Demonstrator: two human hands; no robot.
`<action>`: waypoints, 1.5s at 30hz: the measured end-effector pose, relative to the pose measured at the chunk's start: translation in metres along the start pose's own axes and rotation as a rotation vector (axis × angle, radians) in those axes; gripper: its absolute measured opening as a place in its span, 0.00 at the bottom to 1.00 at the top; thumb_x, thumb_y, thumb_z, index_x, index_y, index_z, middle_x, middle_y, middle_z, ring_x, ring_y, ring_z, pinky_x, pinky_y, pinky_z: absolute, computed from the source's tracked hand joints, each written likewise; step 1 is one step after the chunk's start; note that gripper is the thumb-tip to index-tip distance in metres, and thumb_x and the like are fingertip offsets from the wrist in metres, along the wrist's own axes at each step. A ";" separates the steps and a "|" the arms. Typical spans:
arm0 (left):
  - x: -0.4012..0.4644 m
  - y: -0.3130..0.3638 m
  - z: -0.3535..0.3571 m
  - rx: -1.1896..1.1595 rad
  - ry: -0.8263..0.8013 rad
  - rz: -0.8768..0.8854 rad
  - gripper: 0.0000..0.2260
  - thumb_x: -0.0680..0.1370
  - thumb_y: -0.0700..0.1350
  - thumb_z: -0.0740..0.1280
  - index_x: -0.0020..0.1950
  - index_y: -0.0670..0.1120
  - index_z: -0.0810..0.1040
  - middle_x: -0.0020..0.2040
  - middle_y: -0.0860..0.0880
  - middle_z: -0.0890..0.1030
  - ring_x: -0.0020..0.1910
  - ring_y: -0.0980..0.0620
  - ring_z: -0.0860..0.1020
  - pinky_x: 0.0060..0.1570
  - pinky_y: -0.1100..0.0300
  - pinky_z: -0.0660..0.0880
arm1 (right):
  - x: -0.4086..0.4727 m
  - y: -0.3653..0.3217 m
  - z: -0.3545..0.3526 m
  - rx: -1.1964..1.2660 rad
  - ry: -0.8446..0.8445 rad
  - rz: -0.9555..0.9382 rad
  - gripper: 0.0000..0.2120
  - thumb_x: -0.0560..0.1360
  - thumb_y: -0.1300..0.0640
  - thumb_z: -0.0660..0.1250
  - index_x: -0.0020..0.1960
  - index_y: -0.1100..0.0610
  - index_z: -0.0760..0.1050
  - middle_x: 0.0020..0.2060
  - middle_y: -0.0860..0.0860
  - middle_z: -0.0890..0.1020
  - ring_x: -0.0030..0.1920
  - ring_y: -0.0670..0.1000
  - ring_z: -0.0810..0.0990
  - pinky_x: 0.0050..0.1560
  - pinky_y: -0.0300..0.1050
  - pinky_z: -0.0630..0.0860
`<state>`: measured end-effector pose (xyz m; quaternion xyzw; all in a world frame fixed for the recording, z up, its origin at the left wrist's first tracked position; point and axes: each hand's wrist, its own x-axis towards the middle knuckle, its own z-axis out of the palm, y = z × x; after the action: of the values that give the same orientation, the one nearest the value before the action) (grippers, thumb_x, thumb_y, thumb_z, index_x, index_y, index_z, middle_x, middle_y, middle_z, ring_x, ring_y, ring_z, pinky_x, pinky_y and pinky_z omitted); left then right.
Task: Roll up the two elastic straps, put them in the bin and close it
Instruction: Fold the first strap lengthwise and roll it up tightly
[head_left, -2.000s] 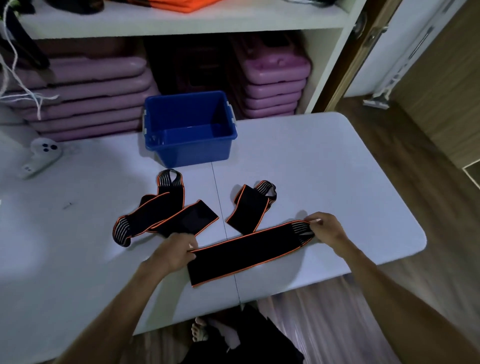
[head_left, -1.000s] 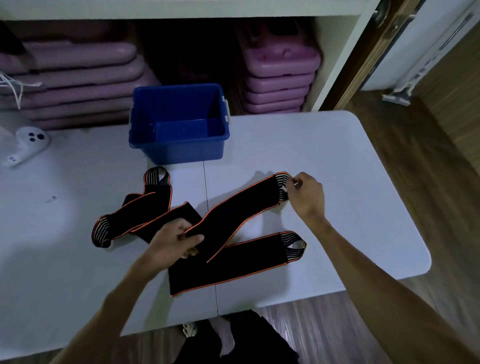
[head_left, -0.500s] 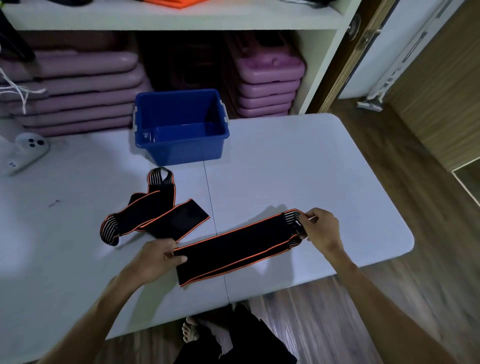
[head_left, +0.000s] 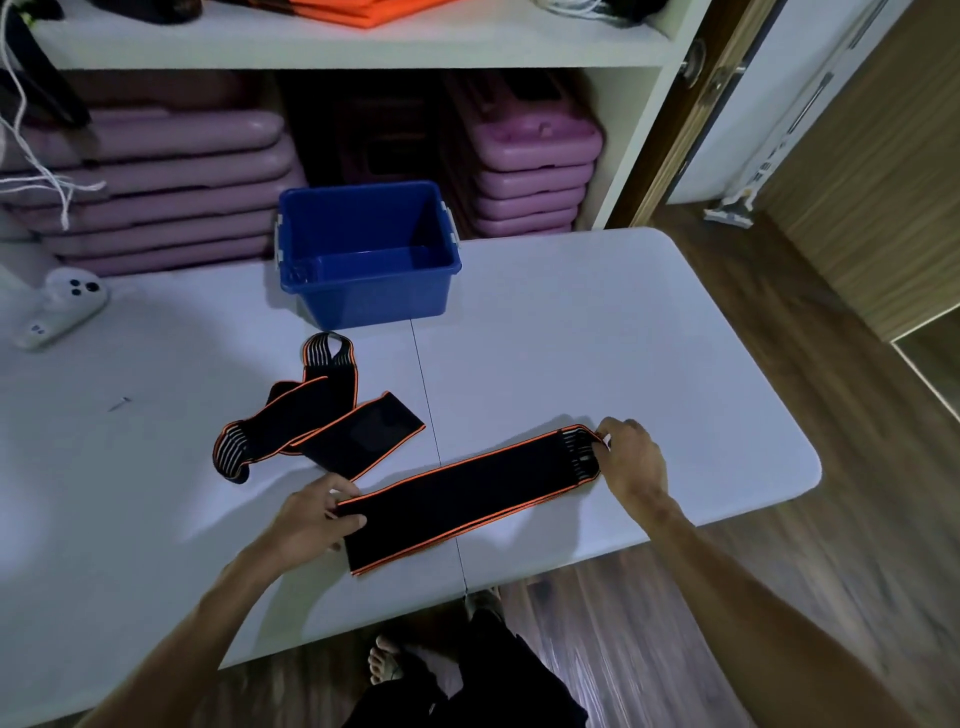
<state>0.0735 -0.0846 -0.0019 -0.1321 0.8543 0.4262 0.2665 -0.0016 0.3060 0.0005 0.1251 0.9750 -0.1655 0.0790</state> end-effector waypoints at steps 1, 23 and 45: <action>-0.001 -0.002 0.001 -0.010 -0.005 -0.006 0.12 0.73 0.45 0.73 0.55 0.50 0.76 0.52 0.47 0.75 0.46 0.49 0.80 0.38 0.60 0.80 | 0.003 0.000 0.002 0.000 -0.013 -0.005 0.04 0.78 0.58 0.62 0.50 0.56 0.75 0.44 0.54 0.77 0.39 0.56 0.79 0.38 0.49 0.79; 0.025 0.057 0.075 -0.160 0.125 0.066 0.09 0.78 0.46 0.67 0.57 0.50 0.72 0.42 0.48 0.82 0.30 0.60 0.80 0.28 0.66 0.74 | 0.182 -0.071 -0.027 0.453 -0.213 0.063 0.06 0.73 0.61 0.67 0.39 0.53 0.73 0.48 0.55 0.79 0.48 0.55 0.78 0.41 0.45 0.76; 0.037 0.131 0.131 -0.447 0.038 -0.105 0.14 0.79 0.51 0.64 0.62 0.50 0.66 0.38 0.42 0.83 0.32 0.49 0.81 0.33 0.55 0.79 | 0.237 -0.124 -0.014 0.551 -0.406 -0.206 0.29 0.70 0.67 0.71 0.68 0.53 0.71 0.59 0.54 0.70 0.57 0.51 0.73 0.44 0.35 0.72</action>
<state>0.0288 0.0992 -0.0018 -0.2403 0.7354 0.5880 0.2362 -0.2636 0.2490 0.0046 0.0076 0.8656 -0.4510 0.2173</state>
